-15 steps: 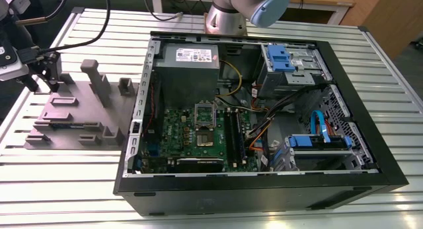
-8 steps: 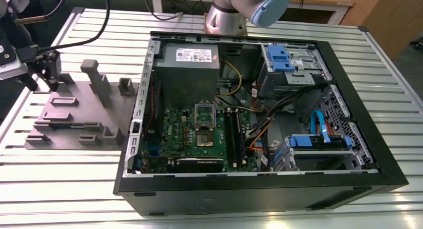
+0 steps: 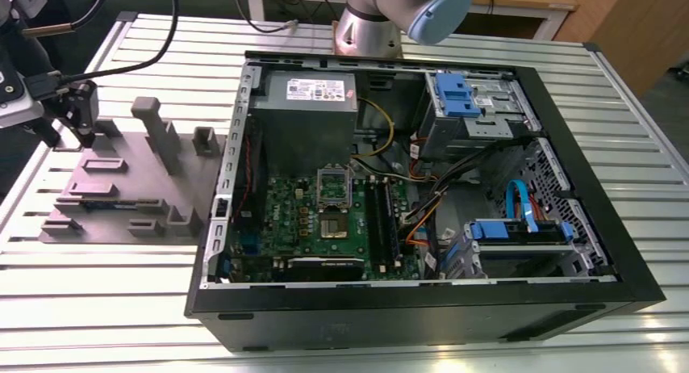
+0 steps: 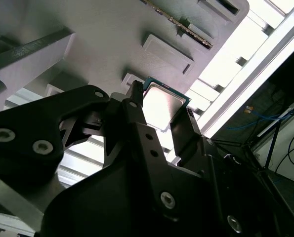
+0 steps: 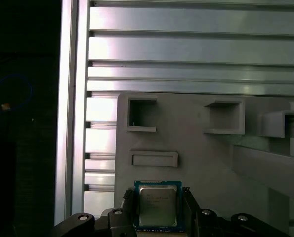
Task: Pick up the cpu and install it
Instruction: 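Pick up the cpu and move it towards the insertion slot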
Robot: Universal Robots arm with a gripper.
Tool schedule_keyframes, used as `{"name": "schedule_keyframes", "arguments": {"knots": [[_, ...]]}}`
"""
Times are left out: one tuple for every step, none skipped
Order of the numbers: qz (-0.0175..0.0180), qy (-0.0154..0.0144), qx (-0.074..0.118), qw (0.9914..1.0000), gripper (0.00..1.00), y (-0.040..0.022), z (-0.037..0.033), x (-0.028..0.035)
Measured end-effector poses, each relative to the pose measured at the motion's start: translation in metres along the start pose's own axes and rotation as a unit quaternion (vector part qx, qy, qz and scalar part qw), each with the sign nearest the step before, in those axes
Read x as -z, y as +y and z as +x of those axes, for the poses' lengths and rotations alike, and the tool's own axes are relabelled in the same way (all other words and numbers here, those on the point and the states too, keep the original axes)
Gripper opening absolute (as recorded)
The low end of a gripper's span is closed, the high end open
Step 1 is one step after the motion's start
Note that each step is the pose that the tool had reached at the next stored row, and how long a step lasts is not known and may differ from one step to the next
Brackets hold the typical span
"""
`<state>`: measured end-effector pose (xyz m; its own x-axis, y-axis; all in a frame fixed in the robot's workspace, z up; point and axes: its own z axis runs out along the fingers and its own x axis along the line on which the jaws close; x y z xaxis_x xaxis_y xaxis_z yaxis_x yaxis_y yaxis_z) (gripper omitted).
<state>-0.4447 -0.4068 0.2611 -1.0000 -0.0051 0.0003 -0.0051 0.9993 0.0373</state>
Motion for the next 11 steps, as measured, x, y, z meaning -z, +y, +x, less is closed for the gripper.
{"name": "schedule_keyframes", "arguments": {"knots": [[0.0000,0.0000,0.000,1.00000,0.47,0.0000,0.0000,0.0002],[0.0000,0.0000,0.000,1.00000,0.47,0.0000,0.0000,0.0004],[0.0000,0.0000,0.000,1.00000,0.47,0.0000,0.0000,0.0006],[0.0000,0.0000,0.000,1.00000,0.47,0.0000,0.0000,0.0008],[0.0000,0.0000,0.000,1.00000,0.47,0.0000,0.0000,0.0008],[0.0000,0.0000,0.000,1.00000,0.47,0.0000,0.0000,0.0009],[0.0001,0.0001,0.000,1.00000,0.47,0.0001,0.0000,0.0013],[0.0000,0.0001,0.000,1.00000,0.47,0.0001,0.0000,0.0015],[0.0000,0.0000,0.000,1.00000,0.47,0.0001,0.0000,0.0017],[0.0000,0.0000,0.000,1.00000,0.47,0.0001,0.0000,0.0027],[0.0000,0.0000,0.000,1.00000,0.47,0.0001,0.0000,0.0035]]}}
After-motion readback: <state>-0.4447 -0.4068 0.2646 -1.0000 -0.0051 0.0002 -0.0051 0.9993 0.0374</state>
